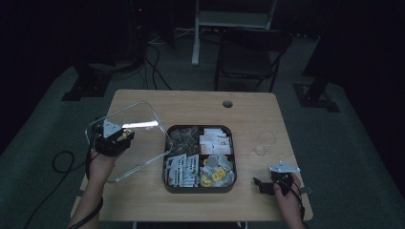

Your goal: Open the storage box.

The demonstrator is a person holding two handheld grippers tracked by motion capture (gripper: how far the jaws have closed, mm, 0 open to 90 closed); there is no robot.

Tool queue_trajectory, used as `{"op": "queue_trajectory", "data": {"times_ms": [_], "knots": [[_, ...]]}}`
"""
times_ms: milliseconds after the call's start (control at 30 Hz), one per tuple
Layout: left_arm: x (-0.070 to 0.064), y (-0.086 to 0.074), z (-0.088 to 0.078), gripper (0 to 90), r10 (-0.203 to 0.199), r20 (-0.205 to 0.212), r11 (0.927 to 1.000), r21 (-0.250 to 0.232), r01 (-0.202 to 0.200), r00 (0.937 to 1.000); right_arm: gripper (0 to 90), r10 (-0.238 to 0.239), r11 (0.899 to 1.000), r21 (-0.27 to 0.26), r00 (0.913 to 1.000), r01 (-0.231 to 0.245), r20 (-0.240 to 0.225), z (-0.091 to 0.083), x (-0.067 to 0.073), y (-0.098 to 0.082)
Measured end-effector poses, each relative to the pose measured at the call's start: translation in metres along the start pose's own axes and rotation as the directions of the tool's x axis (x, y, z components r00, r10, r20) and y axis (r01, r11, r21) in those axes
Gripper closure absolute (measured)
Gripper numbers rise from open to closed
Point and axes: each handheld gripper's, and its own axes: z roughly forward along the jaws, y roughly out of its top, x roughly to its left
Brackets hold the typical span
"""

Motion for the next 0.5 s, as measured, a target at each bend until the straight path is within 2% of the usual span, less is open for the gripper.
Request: {"op": "queue_trajectory", "data": {"times_ms": [133,233,500], "knots": [[0.007,-0.004,-0.001,60.0,-0.015,-0.02,0.9999,0.003,0.015,0.9997,11.8,0.0,1.0,0.0,1.0,0.0,0.0,0.0,0.0,0.0],[0.017,-0.012,0.0,60.0,-0.04,-0.057,0.9991,0.01,0.041,0.9976,11.8,0.0,1.0,0.0,1.0,0.0,0.0,0.0,0.0,0.0],[0.027,-0.031,0.01,59.9,-0.105,-0.132,0.9942,0.006,0.107,0.9856,11.8,0.0,1.0,0.0,1.0,0.0,0.0,0.0,0.0,0.0]]}}
